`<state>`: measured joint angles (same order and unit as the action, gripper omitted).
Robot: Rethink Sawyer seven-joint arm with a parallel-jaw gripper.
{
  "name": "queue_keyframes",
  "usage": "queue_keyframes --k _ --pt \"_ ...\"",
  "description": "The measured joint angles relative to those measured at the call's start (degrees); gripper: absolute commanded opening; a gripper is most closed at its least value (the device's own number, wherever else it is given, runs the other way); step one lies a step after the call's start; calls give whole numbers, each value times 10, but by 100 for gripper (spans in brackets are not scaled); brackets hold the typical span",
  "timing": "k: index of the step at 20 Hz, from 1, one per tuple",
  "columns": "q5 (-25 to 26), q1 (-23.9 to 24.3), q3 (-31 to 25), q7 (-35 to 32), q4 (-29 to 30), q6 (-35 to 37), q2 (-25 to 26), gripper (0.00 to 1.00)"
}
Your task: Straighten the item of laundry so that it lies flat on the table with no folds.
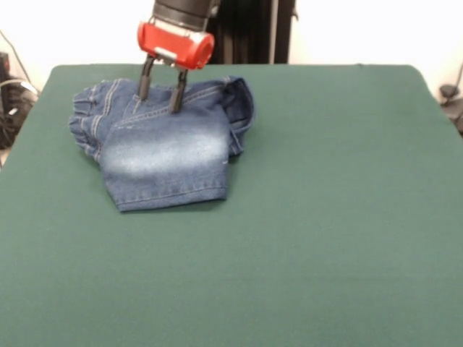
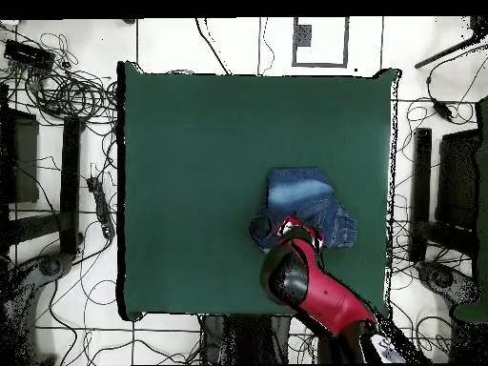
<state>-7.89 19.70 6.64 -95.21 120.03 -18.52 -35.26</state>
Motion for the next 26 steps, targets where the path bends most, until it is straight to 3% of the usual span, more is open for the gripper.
queue_keyframes --k 5,17,26 --pt "13 18 -9 0 0 -21 28 100" --pt "15 -6 -8 0 0 -24 27 100" --pt "6 -73 10 0 -2 18 3 100"
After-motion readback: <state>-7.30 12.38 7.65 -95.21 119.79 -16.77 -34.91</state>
